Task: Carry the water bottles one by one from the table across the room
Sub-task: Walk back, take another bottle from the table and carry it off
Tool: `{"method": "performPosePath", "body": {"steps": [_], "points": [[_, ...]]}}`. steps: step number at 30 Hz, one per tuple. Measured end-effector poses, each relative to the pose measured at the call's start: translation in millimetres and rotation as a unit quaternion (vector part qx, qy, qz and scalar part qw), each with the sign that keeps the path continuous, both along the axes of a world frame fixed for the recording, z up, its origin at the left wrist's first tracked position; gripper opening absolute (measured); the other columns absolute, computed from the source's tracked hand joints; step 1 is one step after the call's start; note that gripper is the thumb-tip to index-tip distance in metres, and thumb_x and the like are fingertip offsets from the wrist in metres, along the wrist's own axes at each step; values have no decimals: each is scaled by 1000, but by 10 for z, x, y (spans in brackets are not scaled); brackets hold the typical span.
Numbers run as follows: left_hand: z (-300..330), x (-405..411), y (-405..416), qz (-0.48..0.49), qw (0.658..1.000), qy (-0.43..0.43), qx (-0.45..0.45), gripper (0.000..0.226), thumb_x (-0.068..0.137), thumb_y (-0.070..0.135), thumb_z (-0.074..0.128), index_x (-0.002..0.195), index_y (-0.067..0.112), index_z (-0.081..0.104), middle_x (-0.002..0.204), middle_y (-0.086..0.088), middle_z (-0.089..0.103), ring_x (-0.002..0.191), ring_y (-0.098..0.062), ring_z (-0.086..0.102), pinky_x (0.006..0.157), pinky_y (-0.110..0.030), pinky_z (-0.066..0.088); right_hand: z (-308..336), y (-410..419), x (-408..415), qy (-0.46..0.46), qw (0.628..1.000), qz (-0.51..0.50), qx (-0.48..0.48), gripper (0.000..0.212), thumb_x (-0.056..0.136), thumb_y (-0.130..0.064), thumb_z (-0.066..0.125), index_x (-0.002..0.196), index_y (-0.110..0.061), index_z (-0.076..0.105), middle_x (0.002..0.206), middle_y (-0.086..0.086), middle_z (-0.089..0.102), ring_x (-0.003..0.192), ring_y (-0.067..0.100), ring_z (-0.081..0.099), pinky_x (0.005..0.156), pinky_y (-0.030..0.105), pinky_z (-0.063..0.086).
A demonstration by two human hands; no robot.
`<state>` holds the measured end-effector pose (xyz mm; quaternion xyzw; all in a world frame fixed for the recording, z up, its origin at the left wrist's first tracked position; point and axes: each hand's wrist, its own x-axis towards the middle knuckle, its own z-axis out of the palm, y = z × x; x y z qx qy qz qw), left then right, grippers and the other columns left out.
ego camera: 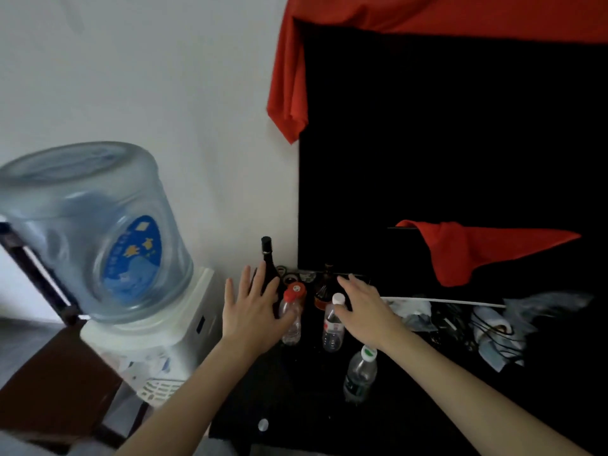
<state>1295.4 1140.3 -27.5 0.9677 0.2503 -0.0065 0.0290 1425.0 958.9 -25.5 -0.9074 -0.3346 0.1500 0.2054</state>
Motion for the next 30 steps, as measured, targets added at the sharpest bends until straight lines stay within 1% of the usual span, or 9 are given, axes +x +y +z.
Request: {"method": "performPosePath", "body": {"steps": [2,4,7,9,14,17,21,24,30], "points": [[7,-343,3,13,1000,8,5,97,80,80,0,163,32,10,171,0,-17,157,-26,-19,125,-53,-10,14,44,-284,-50,999,13,-18,68,101,-46,43,160,-26,14,168,0,4,154,23,4,123,41,18],[0,-701,21,28,999,16,7,104,71,79,-7,163,32,10,171,0,-16,157,-26,-19,125,-53,-10,-5,128,-585,-93,995,21,-28,70,101,-50,42,160,-29,11,168,-2,-1,155,21,0,124,40,14],[18,-1220,34,56,998,30,-15,86,91,78,18,163,31,14,172,-1,-13,158,-24,-14,125,-52,-9,-31,261,-1032,-124,990,63,-33,73,99,-56,41,160,-29,9,168,-2,-4,155,21,-4,124,40,8],[37,-1530,14,76,997,18,-24,80,96,74,27,163,31,13,172,-1,-12,158,-24,-12,125,-52,-7,-16,351,-1281,-129,985,107,-44,75,99,-58,38,160,-28,8,168,-1,-7,154,21,-8,124,43,5],[173,-2154,122,147,988,22,-38,81,96,75,23,163,31,10,172,-2,-9,159,-23,-7,127,-53,-1,191,695,-1735,-124,975,178,-40,76,98,-62,36,159,-28,8,168,1,-3,154,23,-5,124,49,9],[242,-2473,170,197,980,4,-21,82,96,76,22,163,31,9,172,0,-13,159,-22,-8,126,-53,-2,314,892,-1933,-115,965,233,-44,76,98,-60,37,160,-27,8,168,2,-1,154,23,-2,124,50,8],[264,-2947,108,286,958,-21,-6,83,96,75,22,164,29,6,171,-2,-16,158,-23,-13,125,-53,-5,385,1189,-2239,-128,938,320,-40,76,98,-58,39,160,-24,11,168,5,3,154,24,1,124,50,8],[242,-3253,3,349,937,-8,-1,85,95,75,19,163,27,3,171,-5,-16,157,-26,-16,124,-54,-7,361,1378,-2478,-125,914,383,-39,76,98,-59,38,160,-25,11,168,5,1,154,25,0,123,50,7],[117,-3821,-375,480,877,-13,0,85,96,74,24,164,27,3,170,-4,-21,157,-25,-18,125,-55,-7,224,1590,-3070,-120,849,513,-23,76,97,-61,35,160,-26,9,168,6,1,154,25,-1,123,51,4]]}}
